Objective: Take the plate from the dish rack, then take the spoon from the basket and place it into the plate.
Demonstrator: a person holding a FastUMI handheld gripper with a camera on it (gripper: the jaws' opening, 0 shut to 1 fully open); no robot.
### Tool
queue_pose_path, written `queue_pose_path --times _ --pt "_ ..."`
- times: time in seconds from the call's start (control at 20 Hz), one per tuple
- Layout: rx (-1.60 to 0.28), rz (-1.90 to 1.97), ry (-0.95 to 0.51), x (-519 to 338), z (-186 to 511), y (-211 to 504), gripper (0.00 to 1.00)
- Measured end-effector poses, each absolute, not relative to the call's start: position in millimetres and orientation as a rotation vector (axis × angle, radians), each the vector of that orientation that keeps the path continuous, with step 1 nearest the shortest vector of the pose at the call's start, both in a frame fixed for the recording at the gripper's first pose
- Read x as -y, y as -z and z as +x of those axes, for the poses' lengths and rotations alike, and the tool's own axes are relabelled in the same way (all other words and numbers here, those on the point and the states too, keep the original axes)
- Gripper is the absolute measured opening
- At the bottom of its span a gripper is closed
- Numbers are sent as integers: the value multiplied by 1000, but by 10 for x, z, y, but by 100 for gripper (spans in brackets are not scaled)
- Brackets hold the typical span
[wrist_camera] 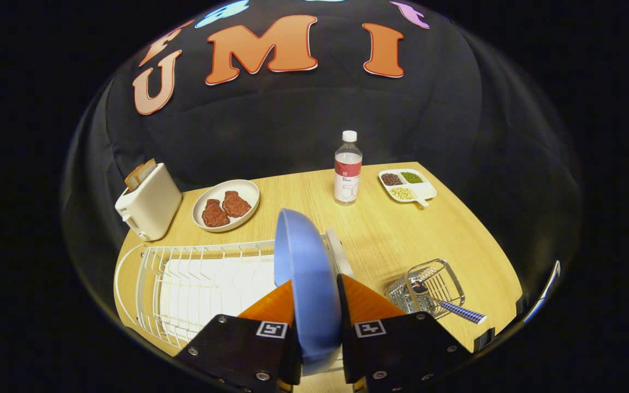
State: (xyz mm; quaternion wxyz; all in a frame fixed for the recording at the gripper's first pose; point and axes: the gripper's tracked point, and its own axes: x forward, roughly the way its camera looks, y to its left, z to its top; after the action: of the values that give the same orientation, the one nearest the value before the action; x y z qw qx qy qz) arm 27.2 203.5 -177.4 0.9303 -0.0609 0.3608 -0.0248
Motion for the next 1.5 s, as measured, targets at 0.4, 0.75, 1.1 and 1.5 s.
queue_pose_path --times 0.4,0.75,1.1,1.5 --pt "-676 -239 75 -2107 322 1502 26" --pt "-628 -236 112 -2006 339 1308 25" --pt "-590 -99 111 -1873 72 986 26" --pt "-617 172 60 -1674 -702 1032 26"
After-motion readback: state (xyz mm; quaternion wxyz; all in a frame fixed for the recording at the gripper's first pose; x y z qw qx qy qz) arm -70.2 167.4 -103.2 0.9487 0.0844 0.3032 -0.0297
